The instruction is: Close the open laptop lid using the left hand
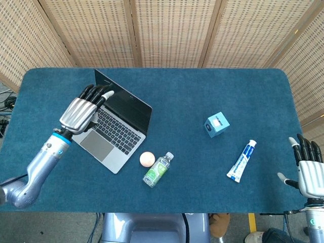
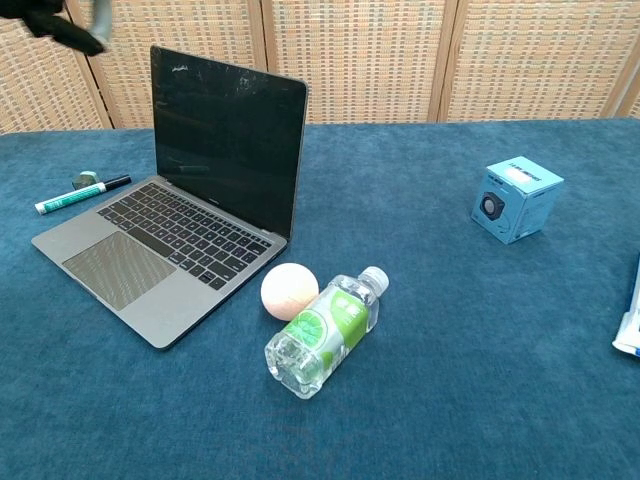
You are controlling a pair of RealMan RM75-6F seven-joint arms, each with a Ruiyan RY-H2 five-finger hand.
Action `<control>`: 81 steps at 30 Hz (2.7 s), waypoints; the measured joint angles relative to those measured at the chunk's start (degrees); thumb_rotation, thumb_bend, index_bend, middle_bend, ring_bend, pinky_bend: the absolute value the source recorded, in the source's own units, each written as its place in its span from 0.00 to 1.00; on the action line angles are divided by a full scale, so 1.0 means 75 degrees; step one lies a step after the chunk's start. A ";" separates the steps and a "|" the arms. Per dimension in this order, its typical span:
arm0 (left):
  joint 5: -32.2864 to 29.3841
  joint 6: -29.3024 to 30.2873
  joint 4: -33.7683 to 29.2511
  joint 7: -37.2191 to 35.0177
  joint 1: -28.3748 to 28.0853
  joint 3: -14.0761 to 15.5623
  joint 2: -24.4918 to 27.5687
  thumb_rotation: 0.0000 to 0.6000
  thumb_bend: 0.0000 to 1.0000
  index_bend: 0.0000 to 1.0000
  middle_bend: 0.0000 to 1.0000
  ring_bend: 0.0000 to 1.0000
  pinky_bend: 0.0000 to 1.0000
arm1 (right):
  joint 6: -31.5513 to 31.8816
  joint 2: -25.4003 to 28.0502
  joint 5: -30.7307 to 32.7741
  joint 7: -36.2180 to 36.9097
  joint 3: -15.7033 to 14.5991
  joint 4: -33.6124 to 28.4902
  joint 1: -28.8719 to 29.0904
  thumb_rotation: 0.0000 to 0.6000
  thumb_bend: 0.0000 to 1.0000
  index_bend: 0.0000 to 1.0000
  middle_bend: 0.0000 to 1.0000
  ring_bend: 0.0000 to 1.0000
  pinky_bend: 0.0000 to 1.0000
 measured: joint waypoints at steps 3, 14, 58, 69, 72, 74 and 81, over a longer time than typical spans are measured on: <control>-0.0675 -0.0283 0.0271 0.0436 -0.0524 -0.0108 -0.0272 1.00 1.00 0.07 0.00 0.00 0.00 | -0.0061 0.0011 0.0104 -0.0034 0.0032 -0.0003 0.0013 1.00 0.00 0.00 0.00 0.00 0.00; -0.1894 -0.0782 0.1413 0.1166 -0.1679 -0.0002 -0.1094 1.00 1.00 0.07 0.00 0.00 0.00 | -0.0104 0.0042 0.0381 0.0058 0.0162 0.0066 0.0008 1.00 0.00 0.00 0.00 0.00 0.00; -0.2997 -0.0930 0.2028 0.1375 -0.2553 0.0805 -0.1336 1.00 1.00 0.32 0.35 0.34 0.30 | -0.0249 0.0054 0.0552 0.0220 0.0203 0.0188 0.0030 1.00 0.00 0.00 0.00 0.00 0.00; -0.3490 -0.0835 0.0434 0.1682 -0.2476 0.1160 -0.0126 1.00 1.00 0.32 0.38 0.37 0.30 | -0.0166 0.0061 0.0429 0.0181 0.0142 0.0108 0.0001 1.00 0.00 0.00 0.00 0.00 0.00; -0.3735 -0.0745 0.0082 0.1938 -0.2513 0.1351 0.0169 1.00 1.00 0.32 0.39 0.37 0.30 | -0.0141 0.0064 0.0391 0.0170 0.0123 0.0080 -0.0011 1.00 0.00 0.00 0.00 0.00 0.00; -0.3865 -0.0738 -0.0044 0.1967 -0.2526 0.1417 0.0241 1.00 1.00 0.32 0.39 0.37 0.30 | -0.0117 0.0068 0.0365 0.0165 0.0115 0.0056 -0.0018 1.00 0.00 0.00 0.00 0.00 0.00; -0.4409 -0.0744 -0.0525 0.2182 -0.2643 0.1843 0.0629 1.00 1.00 0.32 0.39 0.37 0.30 | -0.0089 0.0052 0.0300 0.0110 0.0070 0.0031 -0.0032 1.00 0.00 0.00 0.00 0.00 0.00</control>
